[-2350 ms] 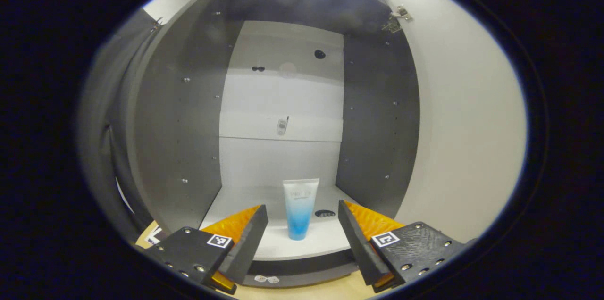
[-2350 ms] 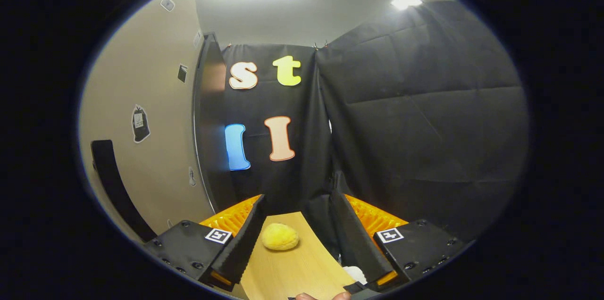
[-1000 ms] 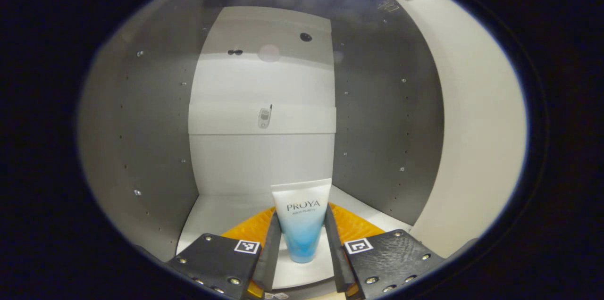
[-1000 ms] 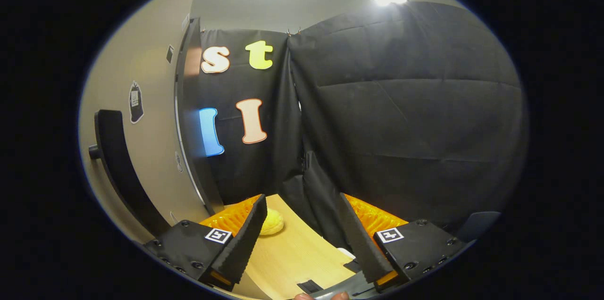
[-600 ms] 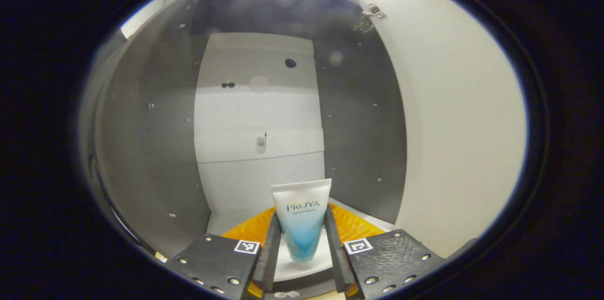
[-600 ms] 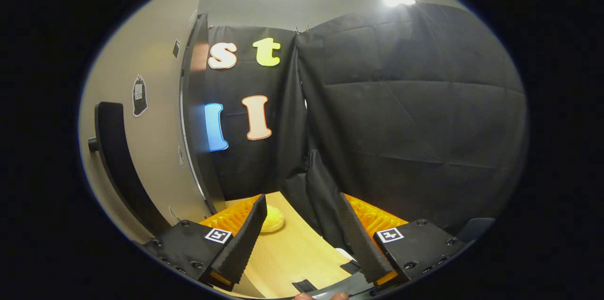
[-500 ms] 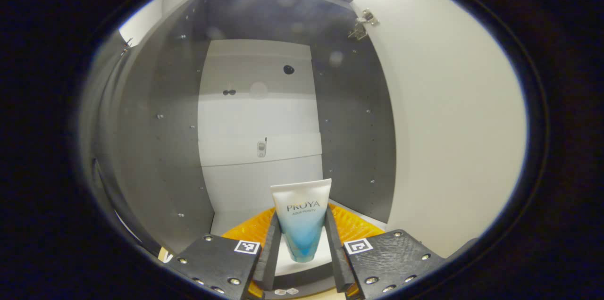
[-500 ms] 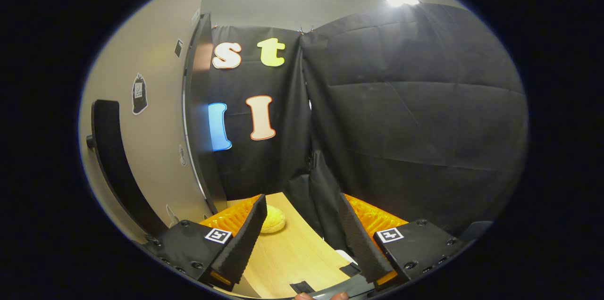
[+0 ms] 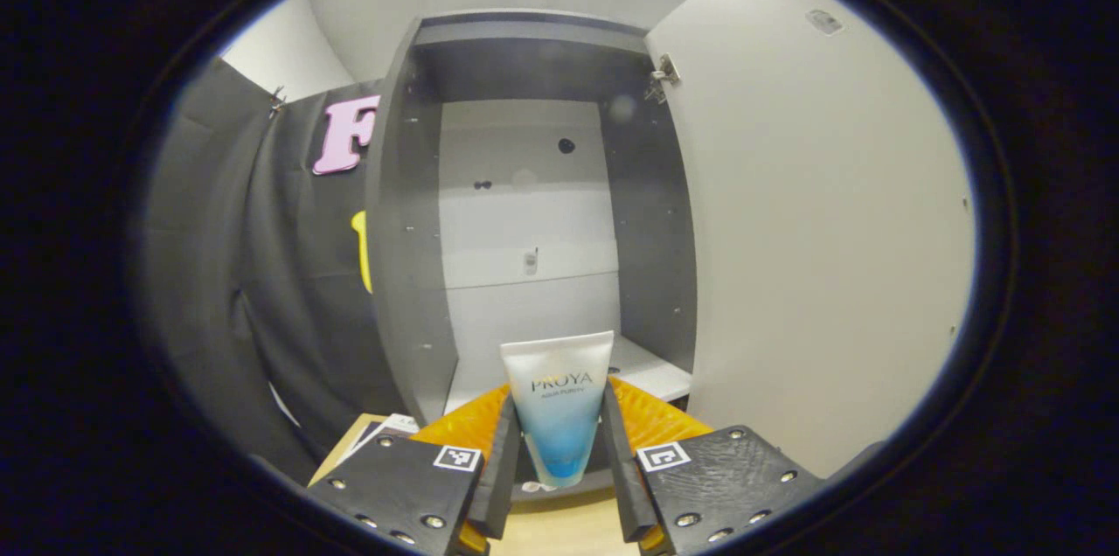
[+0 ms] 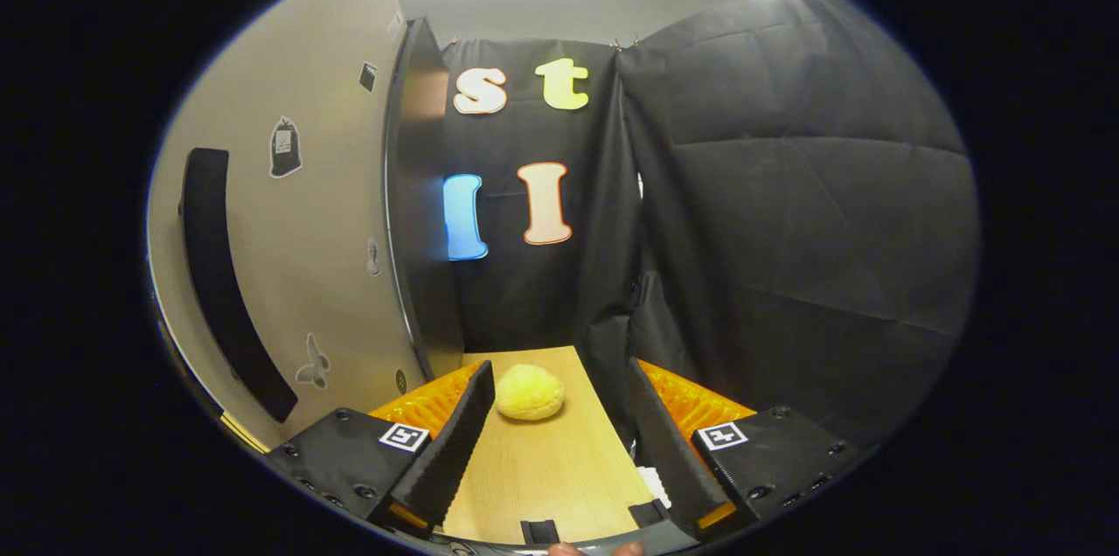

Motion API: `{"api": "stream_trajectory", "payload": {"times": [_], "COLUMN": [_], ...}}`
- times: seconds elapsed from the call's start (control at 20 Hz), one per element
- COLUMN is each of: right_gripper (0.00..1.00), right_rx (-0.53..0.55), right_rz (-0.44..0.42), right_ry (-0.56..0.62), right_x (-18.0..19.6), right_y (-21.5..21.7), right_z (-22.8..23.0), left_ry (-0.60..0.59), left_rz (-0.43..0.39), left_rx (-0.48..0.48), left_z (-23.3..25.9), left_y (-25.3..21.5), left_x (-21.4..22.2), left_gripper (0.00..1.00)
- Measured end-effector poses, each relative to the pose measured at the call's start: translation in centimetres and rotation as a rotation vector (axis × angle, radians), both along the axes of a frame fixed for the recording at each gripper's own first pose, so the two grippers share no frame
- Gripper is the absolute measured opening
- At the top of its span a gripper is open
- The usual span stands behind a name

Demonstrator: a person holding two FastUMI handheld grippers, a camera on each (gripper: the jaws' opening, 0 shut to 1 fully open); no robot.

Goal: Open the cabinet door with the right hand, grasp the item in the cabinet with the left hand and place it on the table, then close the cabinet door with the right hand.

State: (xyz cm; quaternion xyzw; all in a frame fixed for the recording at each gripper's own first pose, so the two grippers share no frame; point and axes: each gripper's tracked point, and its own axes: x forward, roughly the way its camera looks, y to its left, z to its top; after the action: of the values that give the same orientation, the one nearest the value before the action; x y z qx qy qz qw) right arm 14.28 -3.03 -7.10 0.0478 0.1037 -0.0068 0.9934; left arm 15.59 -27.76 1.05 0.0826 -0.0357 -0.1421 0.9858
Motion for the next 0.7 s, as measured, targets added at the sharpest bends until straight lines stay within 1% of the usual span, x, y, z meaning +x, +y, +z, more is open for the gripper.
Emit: {"api": "stream_trajectory", "payload": {"times": [0.1, 0.15, 0.2, 0.25, 0.35, 0.4, 0.45, 0.6, 0.65, 0.7], "right_gripper": [0.96, 0.92, 0.92, 0.93, 0.92, 0.92, 0.95, 0.95, 0.92, 0.95], "right_rx": [0.014, 0.013, 0.007, 0.002, -0.001, 0.003, 0.009, 0.038, 0.048, 0.05], "right_rz": [0.048, 0.073, 0.093, 0.11, 0.128, 0.132, 0.135, 0.143, 0.141, 0.137], "right_ry": [0.015, 0.014, 0.008, -0.003, -0.021, -0.026, -0.028, -0.005, -0.001, -0.003], "right_x": [0.0, 0.1, 0.2, 0.5, 0.7, 0.8, 0.9, 1.1, 1.3, 1.5], "right_y": [0.0, 0.1, 0.2, 0.3, 0.6, 0.9, 1.3, 2.6, 3.0, 3.2], "right_z": [-0.4, -0.3, 0.0, 0.3, 1.0, 1.2, 1.2, 1.0, 1.2, 1.5], "left_ry": [0.023, 0.031, 0.04, 0.046, 0.062, 0.067, 0.073, 0.106, 0.12, 0.131], "left_rz": [0.046, 0.071, 0.1, 0.127, 0.158, 0.167, 0.181, 0.204, 0.223, 0.248], "left_rx": [-0.018, -0.027, -0.031, -0.033, -0.051, -0.07, -0.092, -0.205, -0.226, -0.225], "left_z": [-1.6, -2.3, -3.0, -3.6, -5.0, -5.6, -6.3, -8.8, -9.8, -11.0], "left_y": [1.2, 2.1, 2.9, 4.0, 5.8, 6.7, 7.9, 11.2, 12.5, 14.1], "left_x": [-2.2, -3.3, -3.9, -4.6, -5.6, -5.7, -5.8, -5.1, -4.6, -4.1], "left_gripper": [0.51, 0.51, 0.51, 0.51, 0.51, 0.5, 0.5, 0.51, 0.5, 0.5]}}
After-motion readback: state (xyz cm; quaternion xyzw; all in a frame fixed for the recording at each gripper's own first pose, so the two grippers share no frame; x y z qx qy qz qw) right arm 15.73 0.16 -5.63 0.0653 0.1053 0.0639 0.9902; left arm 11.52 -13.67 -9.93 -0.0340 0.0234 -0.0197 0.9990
